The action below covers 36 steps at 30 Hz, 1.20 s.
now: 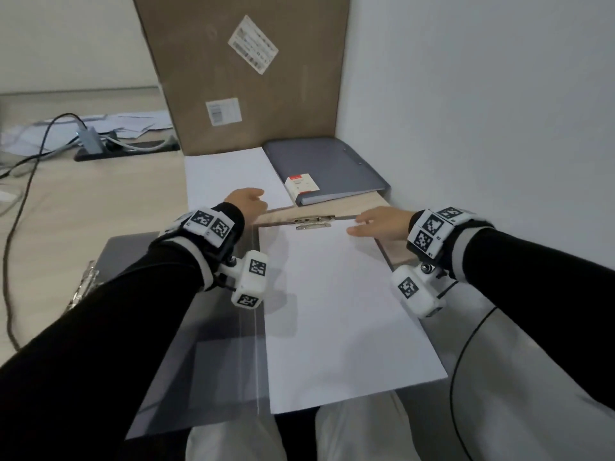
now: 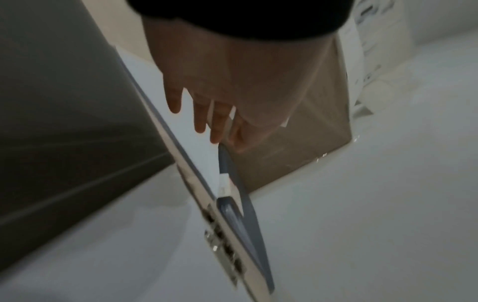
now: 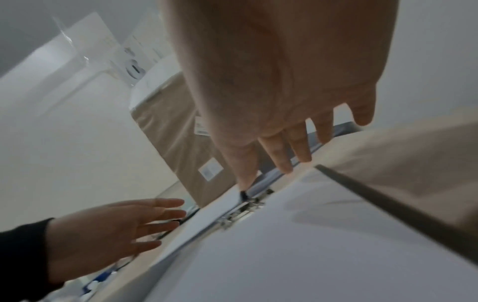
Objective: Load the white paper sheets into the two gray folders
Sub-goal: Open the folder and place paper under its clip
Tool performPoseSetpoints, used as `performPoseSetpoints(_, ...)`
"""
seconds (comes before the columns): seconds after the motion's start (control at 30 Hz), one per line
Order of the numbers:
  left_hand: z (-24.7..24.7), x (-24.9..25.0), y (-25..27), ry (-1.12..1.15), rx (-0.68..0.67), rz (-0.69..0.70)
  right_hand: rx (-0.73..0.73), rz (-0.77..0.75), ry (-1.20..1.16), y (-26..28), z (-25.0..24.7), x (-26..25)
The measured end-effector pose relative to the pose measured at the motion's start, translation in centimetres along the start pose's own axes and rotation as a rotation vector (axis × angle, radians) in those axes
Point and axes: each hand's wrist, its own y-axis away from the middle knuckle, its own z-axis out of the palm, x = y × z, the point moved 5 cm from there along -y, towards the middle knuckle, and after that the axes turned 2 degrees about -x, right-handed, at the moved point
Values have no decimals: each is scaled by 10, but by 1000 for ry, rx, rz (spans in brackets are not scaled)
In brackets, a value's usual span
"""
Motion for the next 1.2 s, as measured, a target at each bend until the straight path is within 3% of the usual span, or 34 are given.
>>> performPoseSetpoints(0.1,-45,-20,-9,25,136,-94,169,-86,-165,-7,-24,-30)
performPoseSetpoints(0.2,-76,-46,-18,-104,163,-224,231,-131,-312,-31,-33,-69)
performPoseSetpoints(0.37,-86,-80,-40,-165,142,-374,148,-112,-275,-93,-29,-126)
performPoseSetpoints(0.57,-80,-82,-67,-39,111,-409,-31,-39,-12,-140,-5,-144)
performPoseSetpoints(0.73,-90,-85,-84,336,69,-470,-77,-72,67,-149,0,-145)
performPoseSetpoints(0.87,-84,-81,-86,382,8,-492,-87,-66,7,-156,1,-138)
performPoseSetpoints(1.0,-84,-66,-84,-12,89,-380,-48,-56,-17,-154,0,-135)
performPoseSetpoints(1.03,-86,-65,-85,-5,124,-358,-33,-61,-71,-155,1,-134)
performPoseSetpoints(1.1,-92,-65,-85,11,191,-288,71,-88,-283,-156,-2,-133)
performPoseSetpoints(1.2,-108,-67,-75,142,317,-227,338,-108,-614,-143,-17,-130)
